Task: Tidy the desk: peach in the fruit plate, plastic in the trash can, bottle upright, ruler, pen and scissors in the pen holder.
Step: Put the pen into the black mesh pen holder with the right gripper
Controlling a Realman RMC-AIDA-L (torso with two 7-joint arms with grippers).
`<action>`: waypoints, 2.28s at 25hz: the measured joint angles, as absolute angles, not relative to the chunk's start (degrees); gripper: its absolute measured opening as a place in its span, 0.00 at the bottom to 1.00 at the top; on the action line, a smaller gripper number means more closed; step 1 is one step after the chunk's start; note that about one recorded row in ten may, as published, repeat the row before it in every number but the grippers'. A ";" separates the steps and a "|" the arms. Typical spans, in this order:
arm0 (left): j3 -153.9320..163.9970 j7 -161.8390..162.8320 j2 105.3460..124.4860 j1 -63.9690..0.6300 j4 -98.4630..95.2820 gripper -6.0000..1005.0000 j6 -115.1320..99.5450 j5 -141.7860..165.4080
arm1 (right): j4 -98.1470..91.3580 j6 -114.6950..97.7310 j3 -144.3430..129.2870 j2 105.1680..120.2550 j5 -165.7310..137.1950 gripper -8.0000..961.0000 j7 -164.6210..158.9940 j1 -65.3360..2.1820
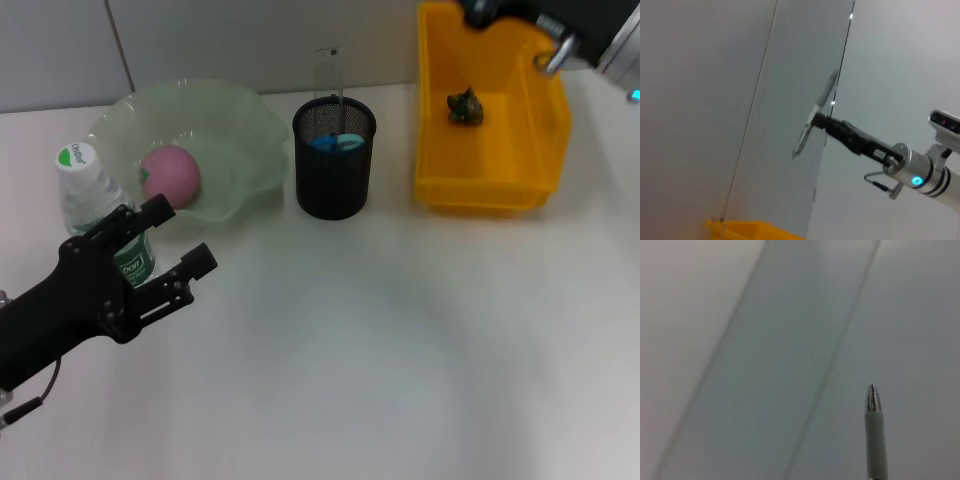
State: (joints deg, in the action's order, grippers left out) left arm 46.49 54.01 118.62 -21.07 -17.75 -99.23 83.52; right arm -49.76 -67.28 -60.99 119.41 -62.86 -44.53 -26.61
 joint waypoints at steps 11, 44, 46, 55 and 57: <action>46.72 50.94 118.51 -21.58 -18.03 0.84 -99.55 83.40 | -48.40 -64.07 -61.00 119.18 -57.98 0.13 -36.65 -29.71; 45.83 43.91 118.60 -21.76 -20.08 0.84 -92.36 82.57 | -46.81 -54.78 -57.25 117.52 -72.79 0.13 -28.87 -39.36; 45.71 43.05 118.63 -21.52 -20.05 0.84 -91.92 82.55 | -45.85 -54.86 -57.08 117.93 -72.77 0.13 -22.65 -38.87; 45.87 40.59 118.61 -21.65 -19.67 0.84 -89.35 82.40 | -44.02 -52.83 -60.72 119.72 -71.29 0.13 3.03 -35.86; 45.87 40.16 118.62 -21.72 -19.49 0.84 -89.33 82.40 | -42.67 -51.97 -62.69 119.77 -69.37 0.13 9.48 -35.26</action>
